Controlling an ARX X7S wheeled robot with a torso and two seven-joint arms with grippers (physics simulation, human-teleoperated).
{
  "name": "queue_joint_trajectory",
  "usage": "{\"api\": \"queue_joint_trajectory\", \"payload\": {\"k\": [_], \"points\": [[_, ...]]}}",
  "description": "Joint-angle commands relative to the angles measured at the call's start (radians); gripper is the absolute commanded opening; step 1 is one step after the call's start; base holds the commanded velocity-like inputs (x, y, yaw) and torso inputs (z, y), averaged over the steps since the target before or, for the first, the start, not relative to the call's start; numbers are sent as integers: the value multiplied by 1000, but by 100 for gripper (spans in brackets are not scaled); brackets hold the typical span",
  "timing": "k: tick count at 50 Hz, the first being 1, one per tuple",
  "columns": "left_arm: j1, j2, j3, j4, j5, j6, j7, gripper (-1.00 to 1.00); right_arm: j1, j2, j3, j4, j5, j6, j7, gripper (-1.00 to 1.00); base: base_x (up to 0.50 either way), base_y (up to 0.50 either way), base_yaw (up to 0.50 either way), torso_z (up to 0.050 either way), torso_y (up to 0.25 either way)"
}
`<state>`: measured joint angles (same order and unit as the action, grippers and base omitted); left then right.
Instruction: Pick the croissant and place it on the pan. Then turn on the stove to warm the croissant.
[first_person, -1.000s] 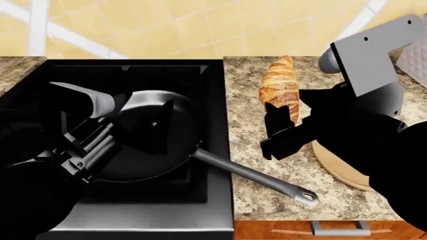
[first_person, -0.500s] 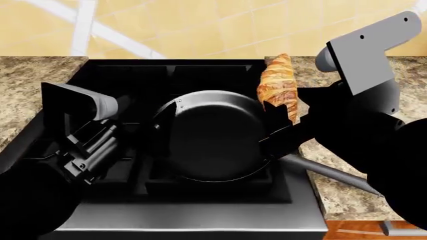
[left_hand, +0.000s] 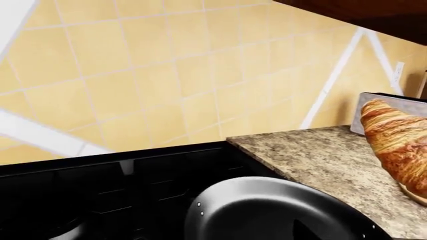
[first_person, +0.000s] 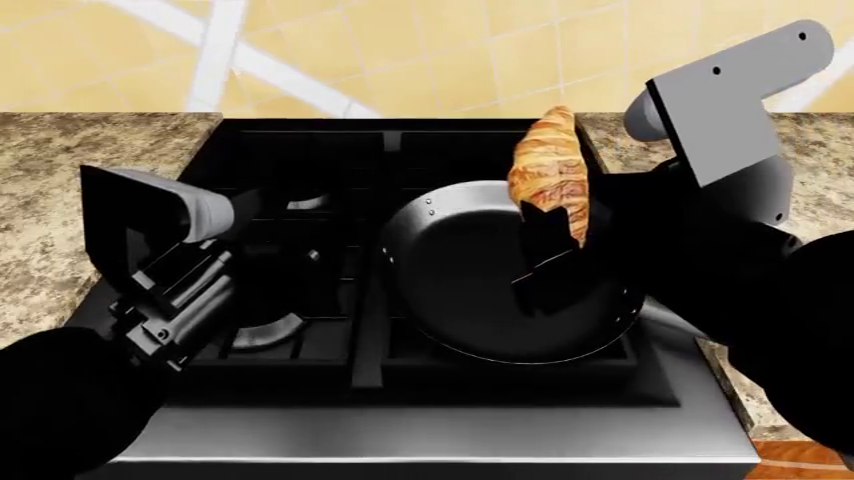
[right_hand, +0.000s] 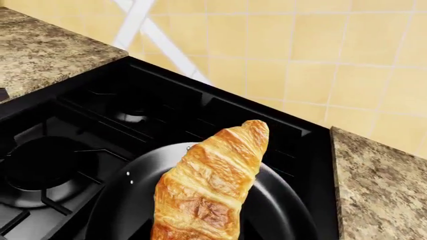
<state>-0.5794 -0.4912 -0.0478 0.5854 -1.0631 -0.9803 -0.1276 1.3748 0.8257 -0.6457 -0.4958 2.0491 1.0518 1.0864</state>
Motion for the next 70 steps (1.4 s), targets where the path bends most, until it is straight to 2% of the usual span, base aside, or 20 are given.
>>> {"api": "queue_joint_trajectory", "payload": {"k": [1,13,21,40,60,70], "points": [[8,-4,-3,3,-7,9,2,100,31,-15,-20,28,12,20,2,-100,0,0,0,0,0],[5,-13,-2,1,-11,13,8,100,88,-41,-39,100,-16,78,-61,-100,0,0,0,0,1],[-8,-7,21,-21,16,26,19,100,168,-61,-105,205,-67,195,-100,-100,0,0,0,0,0],[-37,4,44,-55,22,34,23,100,205,-109,-159,390,-279,299,-339,-100,0,0,0,0,0],[-47,8,68,-77,43,66,56,100,164,-148,-194,557,-528,189,-653,-100,0,0,0,0,0],[-67,7,59,-70,22,62,45,100,135,-165,-199,635,-564,134,-736,-100,0,0,0,0,0]]}}
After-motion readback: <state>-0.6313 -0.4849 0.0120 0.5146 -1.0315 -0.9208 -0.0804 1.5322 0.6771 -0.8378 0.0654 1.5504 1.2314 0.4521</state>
